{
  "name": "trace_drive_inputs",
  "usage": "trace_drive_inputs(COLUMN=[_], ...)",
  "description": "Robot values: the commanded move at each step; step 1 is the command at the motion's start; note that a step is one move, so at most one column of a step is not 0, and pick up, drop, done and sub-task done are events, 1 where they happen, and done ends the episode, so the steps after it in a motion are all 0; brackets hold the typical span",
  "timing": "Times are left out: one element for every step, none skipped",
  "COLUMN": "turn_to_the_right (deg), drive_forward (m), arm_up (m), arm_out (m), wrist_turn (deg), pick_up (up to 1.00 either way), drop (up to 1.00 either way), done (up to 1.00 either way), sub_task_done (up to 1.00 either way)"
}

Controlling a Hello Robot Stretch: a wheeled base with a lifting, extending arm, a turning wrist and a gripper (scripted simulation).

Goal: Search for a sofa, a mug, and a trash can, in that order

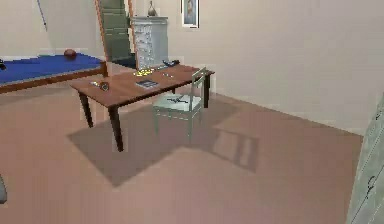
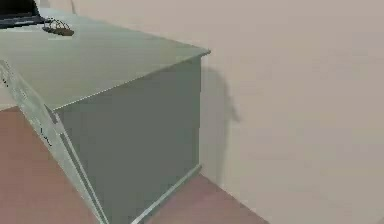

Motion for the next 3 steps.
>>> trace_drive_inputs(turn_to_the_right=[-33.0, 0.0, -3.0], drive_forward=[0.00, 1.00, 0.00], arm_up=[0.00, 0.00, 0.00], arm_out=[0.00, 0.00, 0.00], wrist_turn=[0.0, 0.0, 0.0], pick_up=[0.00, 0.00, 0.00], drop=[0.00, 0.00, 0.00], done=[0.00, 0.00, 0.00], sub_task_done=[0.00, 0.00, 0.00])
